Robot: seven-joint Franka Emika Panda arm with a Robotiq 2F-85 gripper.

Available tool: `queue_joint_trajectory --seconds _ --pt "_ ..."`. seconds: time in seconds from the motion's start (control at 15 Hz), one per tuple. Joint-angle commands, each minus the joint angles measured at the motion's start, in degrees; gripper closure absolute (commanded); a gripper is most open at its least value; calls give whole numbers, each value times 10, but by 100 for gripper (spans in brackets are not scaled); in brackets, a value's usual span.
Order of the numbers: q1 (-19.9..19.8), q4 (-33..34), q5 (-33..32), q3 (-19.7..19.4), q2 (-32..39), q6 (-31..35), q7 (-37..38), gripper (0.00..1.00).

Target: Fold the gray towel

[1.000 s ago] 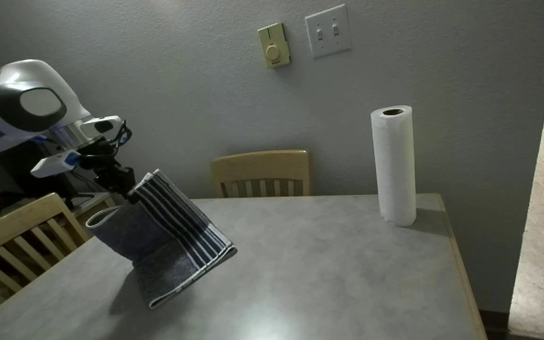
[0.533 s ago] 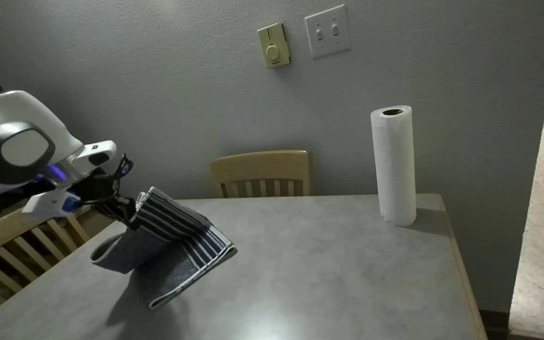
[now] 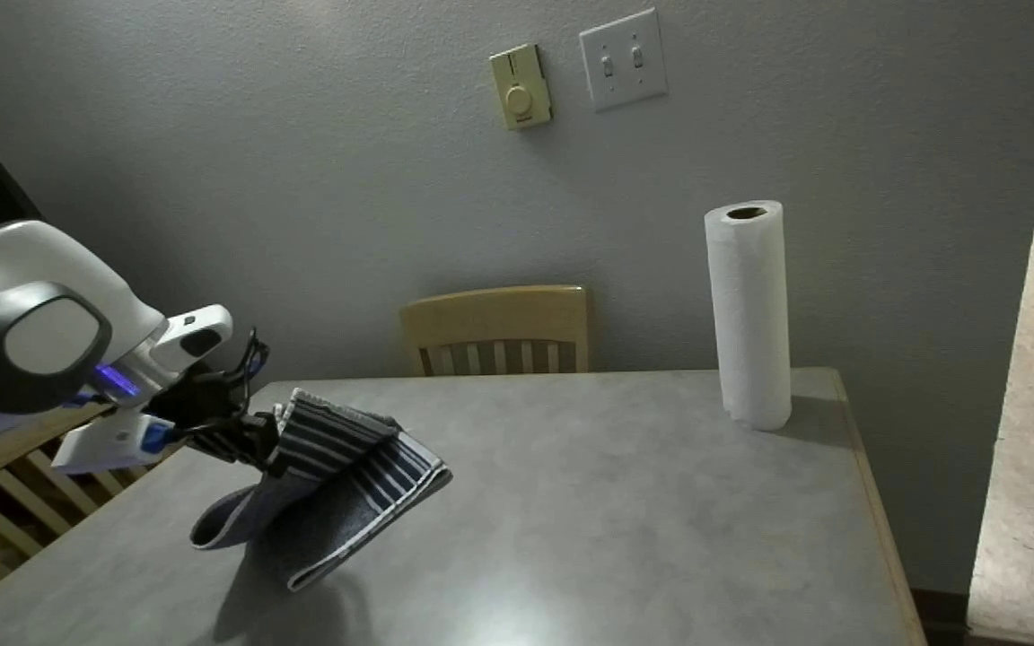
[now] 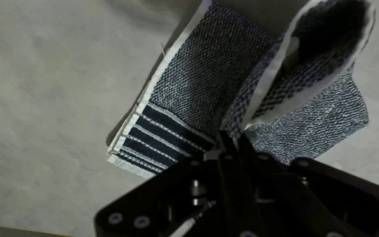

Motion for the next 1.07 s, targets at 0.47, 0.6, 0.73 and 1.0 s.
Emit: queue_joint_trajectory --seconds 0.47,0.6,0.73,1.0 --pt "-92 32 0 37 4 33 -269 99" --pt "-112 35 30 59 12 50 -318 99" --pt "-134 38 70 88 18 59 -364 67" --pt "-131 53 71 95 18 34 -366 40"
